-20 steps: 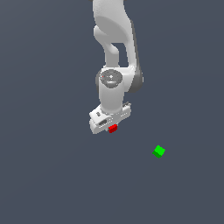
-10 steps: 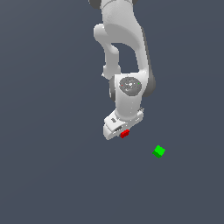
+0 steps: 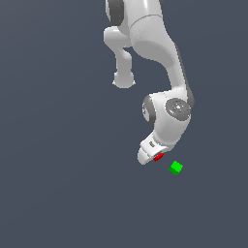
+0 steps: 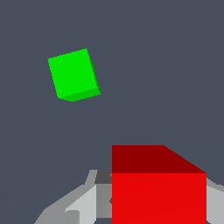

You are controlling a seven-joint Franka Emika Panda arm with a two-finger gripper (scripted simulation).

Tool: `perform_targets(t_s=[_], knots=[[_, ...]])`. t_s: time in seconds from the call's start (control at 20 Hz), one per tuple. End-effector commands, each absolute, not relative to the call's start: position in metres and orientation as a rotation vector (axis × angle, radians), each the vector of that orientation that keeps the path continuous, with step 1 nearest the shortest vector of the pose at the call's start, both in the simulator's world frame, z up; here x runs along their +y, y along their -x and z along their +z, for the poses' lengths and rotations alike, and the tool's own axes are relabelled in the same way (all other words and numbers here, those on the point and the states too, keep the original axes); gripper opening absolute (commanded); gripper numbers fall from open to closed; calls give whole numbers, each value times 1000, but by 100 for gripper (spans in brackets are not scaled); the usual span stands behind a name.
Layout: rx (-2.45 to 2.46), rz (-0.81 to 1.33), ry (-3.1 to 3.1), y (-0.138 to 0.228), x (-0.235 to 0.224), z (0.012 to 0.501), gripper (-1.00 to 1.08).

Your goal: Stack the red cube on top of the green cube.

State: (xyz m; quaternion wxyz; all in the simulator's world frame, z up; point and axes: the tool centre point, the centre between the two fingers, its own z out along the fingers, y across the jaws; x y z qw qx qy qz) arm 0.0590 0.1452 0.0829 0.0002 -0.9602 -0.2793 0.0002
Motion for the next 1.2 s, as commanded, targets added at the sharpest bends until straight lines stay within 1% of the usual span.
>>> perform_targets(t_s=[0.0,0.25,0.5,0.8,1.15], knots=[[-876,-1,3017,-67,166,79,-100],[-876,-1,3017,-80,199,71,-100],[-876,0,3017,-89,221,66,-100],[-876,0,3017,-96,235,63,-100],[-877,0,3017,-99,240,62,-100]])
